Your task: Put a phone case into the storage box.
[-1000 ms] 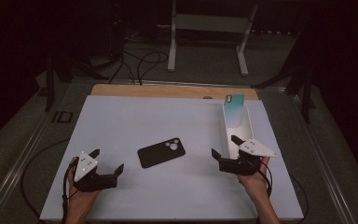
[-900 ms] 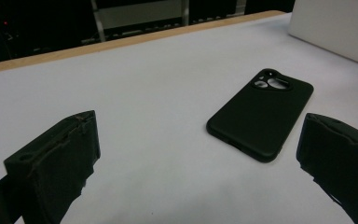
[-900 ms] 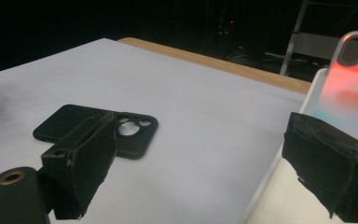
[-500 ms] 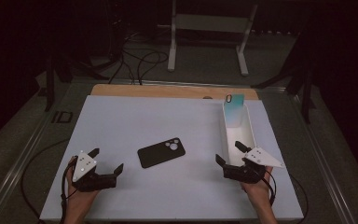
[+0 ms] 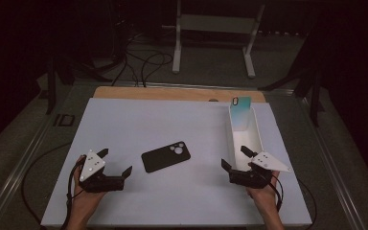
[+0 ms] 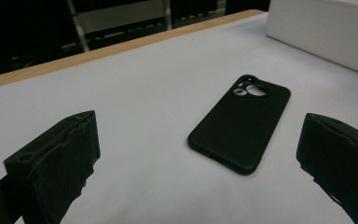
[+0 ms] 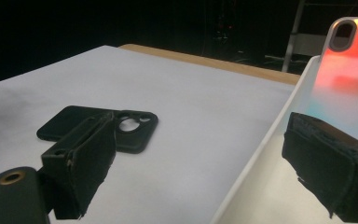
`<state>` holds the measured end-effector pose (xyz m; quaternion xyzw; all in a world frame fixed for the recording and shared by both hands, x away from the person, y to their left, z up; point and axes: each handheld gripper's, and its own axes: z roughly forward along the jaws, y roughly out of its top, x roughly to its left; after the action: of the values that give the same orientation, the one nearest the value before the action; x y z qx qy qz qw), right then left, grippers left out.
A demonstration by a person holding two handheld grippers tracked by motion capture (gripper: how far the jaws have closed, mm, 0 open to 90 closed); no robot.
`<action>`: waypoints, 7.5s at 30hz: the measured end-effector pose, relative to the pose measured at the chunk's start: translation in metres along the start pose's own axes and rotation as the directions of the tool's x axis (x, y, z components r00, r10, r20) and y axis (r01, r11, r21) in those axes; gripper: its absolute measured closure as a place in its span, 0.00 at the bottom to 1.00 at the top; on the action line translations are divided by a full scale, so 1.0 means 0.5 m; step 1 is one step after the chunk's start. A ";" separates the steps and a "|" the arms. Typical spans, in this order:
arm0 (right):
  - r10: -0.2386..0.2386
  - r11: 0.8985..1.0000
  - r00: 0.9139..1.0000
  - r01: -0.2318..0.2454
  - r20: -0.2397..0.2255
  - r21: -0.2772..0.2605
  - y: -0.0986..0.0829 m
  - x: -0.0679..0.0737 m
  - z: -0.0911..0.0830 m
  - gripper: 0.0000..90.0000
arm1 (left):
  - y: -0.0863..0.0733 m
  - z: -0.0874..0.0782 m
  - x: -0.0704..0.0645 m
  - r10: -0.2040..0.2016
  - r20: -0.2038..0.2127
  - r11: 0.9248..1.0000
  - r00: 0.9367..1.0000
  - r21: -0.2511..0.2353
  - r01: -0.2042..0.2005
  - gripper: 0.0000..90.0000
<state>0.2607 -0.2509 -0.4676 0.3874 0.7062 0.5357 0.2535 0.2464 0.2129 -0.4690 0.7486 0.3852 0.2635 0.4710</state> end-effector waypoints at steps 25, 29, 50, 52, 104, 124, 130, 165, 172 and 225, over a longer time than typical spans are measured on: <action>0.015 1.000 1.000 -0.015 0.005 -0.014 0.005 -0.007 -0.007 0.11 | 0.069 0.118 -0.001 0.066 0.116 0.995 0.991 0.068 -0.075 0.00; 0.021 1.000 1.000 -0.020 0.009 -0.020 0.006 -0.010 -0.010 0.11 | 0.070 0.135 0.000 0.061 0.127 0.994 0.990 0.078 -0.072 0.00; 0.018 1.000 1.000 -0.018 0.001 -0.015 0.008 -0.008 -0.009 0.11 | 0.064 0.206 -0.001 0.055 0.191 0.980 0.980 0.179 -0.090 0.00; 0.018 1.000 1.000 -0.018 0.000 -0.016 0.008 -0.008 -0.009 0.11 | 0.062 0.214 -0.001 0.047 0.199 0.977 0.979 0.194 -0.087 0.00; 0.023 1.000 1.000 -0.023 0.006 -0.014 0.007 -0.012 -0.009 0.11 | 0.021 0.287 -0.047 0.096 0.326 0.853 0.941 0.460 -0.247 0.11; 0.017 1.000 1.000 -0.017 -0.004 -0.009 0.009 -0.006 -0.004 0.11 | 0.046 0.303 -0.063 0.105 0.321 0.780 0.941 0.561 -0.279 0.13; 0.024 1.000 1.000 -0.024 0.002 -0.008 0.009 -0.010 -0.006 0.11 | 0.044 0.295 -0.064 0.093 0.308 0.797 0.947 0.547 -0.256 0.17; 0.007 0.998 1.000 -0.006 -0.019 0.066 0.042 -0.014 0.007 0.11 | 0.076 0.213 -0.069 0.025 0.236 0.941 0.971 0.323 -0.103 0.17; 0.051 0.995 0.996 -0.044 -0.079 0.087 0.063 -0.023 0.022 0.10 | 0.086 0.195 -0.074 0.029 0.230 0.957 0.973 0.275 -0.093 0.17; 0.241 0.953 0.915 -0.161 -0.323 0.255 0.144 0.103 0.168 0.89 | 0.141 0.211 -0.191 0.085 0.331 0.985 0.940 0.116 -0.130 0.16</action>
<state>0.3162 -0.1528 -0.4211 0.3828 0.7518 0.5364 0.0220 0.2955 0.0627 -0.4522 0.8321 0.2779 0.1350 0.4606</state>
